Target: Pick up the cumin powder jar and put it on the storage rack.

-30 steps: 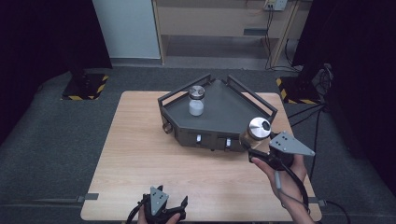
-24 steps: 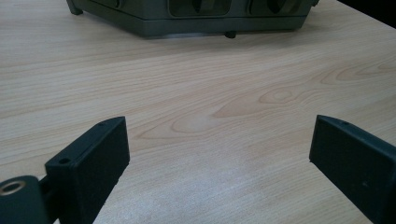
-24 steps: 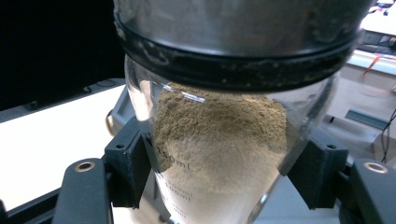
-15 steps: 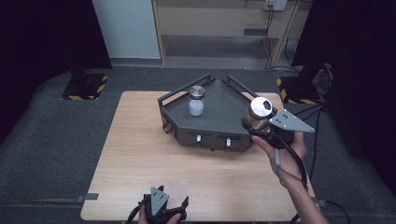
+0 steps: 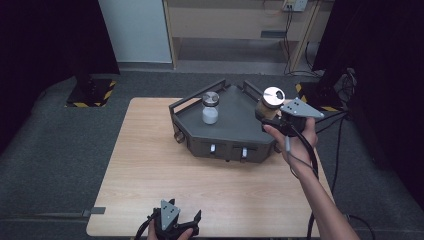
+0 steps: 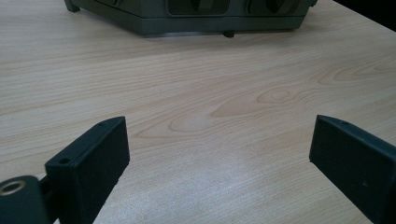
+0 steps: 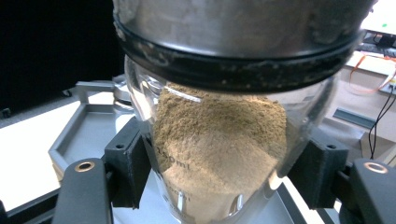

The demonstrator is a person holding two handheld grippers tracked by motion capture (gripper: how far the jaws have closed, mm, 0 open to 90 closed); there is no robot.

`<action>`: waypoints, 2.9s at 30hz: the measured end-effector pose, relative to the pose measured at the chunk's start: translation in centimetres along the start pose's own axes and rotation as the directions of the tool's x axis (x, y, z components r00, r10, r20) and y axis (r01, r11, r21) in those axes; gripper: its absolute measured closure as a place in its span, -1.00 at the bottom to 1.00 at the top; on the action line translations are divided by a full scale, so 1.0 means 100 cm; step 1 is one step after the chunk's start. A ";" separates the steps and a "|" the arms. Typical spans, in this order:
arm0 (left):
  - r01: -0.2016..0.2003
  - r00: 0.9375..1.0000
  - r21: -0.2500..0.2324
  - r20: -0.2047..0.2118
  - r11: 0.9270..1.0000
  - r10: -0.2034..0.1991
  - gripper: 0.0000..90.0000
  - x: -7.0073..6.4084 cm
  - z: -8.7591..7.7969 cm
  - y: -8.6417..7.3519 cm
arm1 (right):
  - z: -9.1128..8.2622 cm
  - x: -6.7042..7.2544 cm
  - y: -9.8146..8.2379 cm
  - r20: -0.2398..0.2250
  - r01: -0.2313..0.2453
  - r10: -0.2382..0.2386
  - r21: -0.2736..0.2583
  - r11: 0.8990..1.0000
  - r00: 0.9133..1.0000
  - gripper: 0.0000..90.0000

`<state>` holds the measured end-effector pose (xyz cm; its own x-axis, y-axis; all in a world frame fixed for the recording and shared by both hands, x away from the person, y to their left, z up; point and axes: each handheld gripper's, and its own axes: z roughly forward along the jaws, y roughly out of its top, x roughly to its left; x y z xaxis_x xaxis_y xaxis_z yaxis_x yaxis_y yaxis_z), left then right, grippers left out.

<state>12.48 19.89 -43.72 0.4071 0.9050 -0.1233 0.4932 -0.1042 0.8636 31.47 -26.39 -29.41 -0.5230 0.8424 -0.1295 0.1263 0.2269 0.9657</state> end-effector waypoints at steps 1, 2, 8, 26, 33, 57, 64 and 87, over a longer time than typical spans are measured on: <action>-0.001 1.000 0.001 0.000 1.000 0.001 -0.91 0.000 0.000 0.000 | 0.003 -0.001 0.000 0.004 -0.003 0.003 0.004 1.000 1.000 -0.30; 0.000 1.000 0.001 0.001 1.000 0.000 -0.91 0.000 0.000 0.000 | 0.005 -0.002 -0.001 0.006 -0.006 0.006 0.006 1.000 1.000 -0.30; 0.003 1.000 0.005 0.001 1.000 -0.003 -0.91 0.002 0.000 0.000 | 0.016 -0.009 -0.003 0.016 -0.014 0.014 0.017 1.000 1.000 -0.30; 0.009 1.000 0.007 0.006 1.000 -0.009 -0.91 0.002 0.001 -0.001 | 0.068 -0.017 -0.014 0.026 -0.029 0.026 0.109 0.994 0.999 -0.30; 0.006 1.000 0.014 0.008 1.000 -0.006 -0.91 0.003 0.002 -0.001 | 0.089 -0.018 -0.021 0.024 -0.043 0.040 0.150 0.988 0.999 -0.30; 0.016 1.000 0.022 0.014 1.000 -0.016 -0.91 0.002 0.004 -0.002 | 0.135 -0.028 -0.041 0.034 -0.148 0.144 0.239 0.960 0.989 -0.31; 0.020 1.000 0.018 0.010 1.000 -0.020 -0.91 0.002 0.005 -0.003 | 0.137 -0.026 -0.044 0.043 -0.156 0.150 0.225 0.962 0.988 -0.31; 0.018 1.000 0.023 0.008 1.000 -0.018 -0.91 0.005 0.005 -0.002 | 0.138 -0.028 -0.041 0.039 -0.154 0.149 0.236 0.959 0.988 -0.31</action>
<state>12.96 20.14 -44.21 0.4046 0.9033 -0.1427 0.5181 -0.0978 0.8497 44.01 -22.92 -36.15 -0.4647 0.8854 0.0071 0.4009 0.2032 0.8933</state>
